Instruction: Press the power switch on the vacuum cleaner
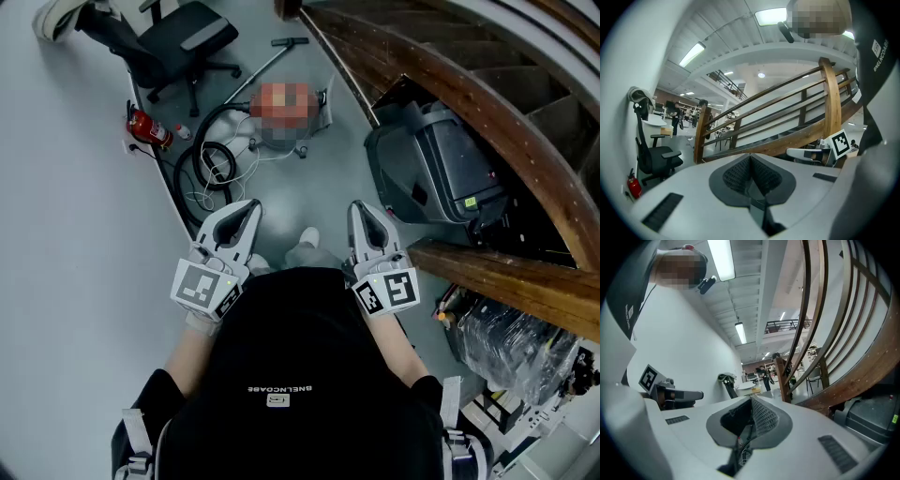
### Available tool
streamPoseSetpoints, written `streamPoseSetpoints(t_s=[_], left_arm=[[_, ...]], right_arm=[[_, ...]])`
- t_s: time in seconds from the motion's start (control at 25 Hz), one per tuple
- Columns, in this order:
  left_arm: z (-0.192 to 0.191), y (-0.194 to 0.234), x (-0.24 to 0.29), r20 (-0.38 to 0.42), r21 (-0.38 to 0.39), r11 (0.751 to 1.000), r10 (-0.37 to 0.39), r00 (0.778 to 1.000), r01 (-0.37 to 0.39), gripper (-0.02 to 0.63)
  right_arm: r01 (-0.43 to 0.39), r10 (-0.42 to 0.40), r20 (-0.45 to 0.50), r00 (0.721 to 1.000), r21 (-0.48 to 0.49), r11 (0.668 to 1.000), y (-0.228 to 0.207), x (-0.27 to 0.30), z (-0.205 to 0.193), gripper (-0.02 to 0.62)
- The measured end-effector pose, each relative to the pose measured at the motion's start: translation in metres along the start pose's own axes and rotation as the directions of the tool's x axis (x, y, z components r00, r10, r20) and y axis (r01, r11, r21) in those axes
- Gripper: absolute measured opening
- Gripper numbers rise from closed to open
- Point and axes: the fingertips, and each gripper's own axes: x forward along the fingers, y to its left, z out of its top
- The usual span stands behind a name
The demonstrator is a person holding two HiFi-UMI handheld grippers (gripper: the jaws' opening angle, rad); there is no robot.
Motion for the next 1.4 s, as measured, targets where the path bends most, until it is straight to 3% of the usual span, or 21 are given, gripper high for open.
streamPoseSetpoints(t_s=[0.24, 0.92, 1.16, 1.4], left_arm=[[-0.003, -0.007, 0.03, -0.026, 0.003, 1.0, 0.012, 1.0, -0.012, 0.015], [0.006, -0.027, 0.147, -0.06, 0.046, 0.997, 0.064, 0.996, -0.061, 0.015], [0.011, 0.002, 0.184, -0.059, 0.035, 0.998, 0.062, 0.996, -0.06, 0.015], [0.024, 0.069, 0.228, -0.062, 0.026, 0.999, 0.024, 0.998, -0.023, 0.015]], right_arm=[[-0.016, 0.016, -0.001, 1.0, 0.011, 1.0, -0.029, 0.005, 0.003, 0.028], [-0.178, 0.179, -0.044, 0.983, 0.018, 0.984, -0.113, 0.046, 0.017, 0.029], [-0.214, 0.215, -0.076, 0.974, 0.017, 0.977, -0.126, 0.089, 0.014, 0.029], [-0.189, 0.19, -0.104, 0.976, 0.021, 0.982, -0.14, 0.168, 0.015, 0.029]])
